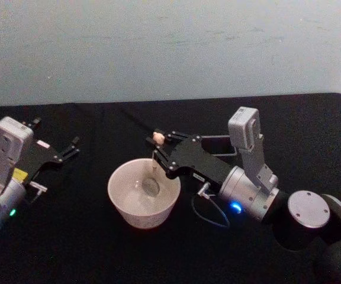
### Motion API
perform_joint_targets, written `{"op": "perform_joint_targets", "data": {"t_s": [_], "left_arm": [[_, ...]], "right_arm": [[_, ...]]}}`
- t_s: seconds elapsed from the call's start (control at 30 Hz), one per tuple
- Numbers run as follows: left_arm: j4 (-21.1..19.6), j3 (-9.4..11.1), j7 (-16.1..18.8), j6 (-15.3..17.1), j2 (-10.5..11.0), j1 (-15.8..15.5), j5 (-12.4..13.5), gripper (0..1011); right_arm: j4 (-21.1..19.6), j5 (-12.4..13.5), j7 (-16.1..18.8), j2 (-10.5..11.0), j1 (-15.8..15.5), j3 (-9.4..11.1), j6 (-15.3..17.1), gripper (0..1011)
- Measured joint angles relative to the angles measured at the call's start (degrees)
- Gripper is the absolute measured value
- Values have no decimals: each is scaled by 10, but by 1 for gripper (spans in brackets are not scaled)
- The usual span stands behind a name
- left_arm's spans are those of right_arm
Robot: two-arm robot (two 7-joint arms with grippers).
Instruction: Pick up the stirring spoon with one hand, stir inside the cup, then place it back in its original position.
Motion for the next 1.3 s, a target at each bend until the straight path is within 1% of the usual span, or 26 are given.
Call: {"op": "perform_joint_targets", "data": {"t_s": [0.3, 0.5, 0.53, 0.6, 0.73, 0.77, 0.9, 0.93, 1.17, 1.2, 1.3], "left_arm": [[0, 0, 0, 0, 0, 0, 0, 1001], [0, 0, 0, 0, 0, 0, 0, 1001], [0, 0, 0, 0, 0, 0, 0, 1002], [0, 0, 0, 0, 0, 0, 0, 1001], [0, 0, 0, 0, 0, 0, 0, 1001], [0, 0, 0, 0, 0, 0, 0, 1001], [0, 0, 0, 0, 0, 0, 0, 1001], [0, 0, 0, 0, 0, 0, 0, 1001], [0, 0, 0, 0, 0, 0, 0, 1001], [0, 0, 0, 0, 0, 0, 0, 1001], [0, 0, 0, 0, 0, 0, 0, 1001]], "right_arm": [[-14, -1, 7, 6, -3, 0, 0, 214], [-41, -2, 16, 21, -6, -1, -1, 214], [-52, -2, 16, 25, -7, 0, 0, 214], [-62, -1, 17, 30, -8, 2, 0, 214], [-89, 7, 19, 41, -11, 8, 4, 214], [-101, 9, 19, 46, -12, 11, 8, 214], [-128, 17, 13, 59, -16, 20, 19, 214], [-140, 20, 10, 65, -18, 25, 23, 214], [-178, 29, -7, 82, -27, 44, 36, 214], [-189, 30, -13, 86, -29, 49, 40, 214], [-203, 32, -23, 91, -33, 58, 47, 214]]}}
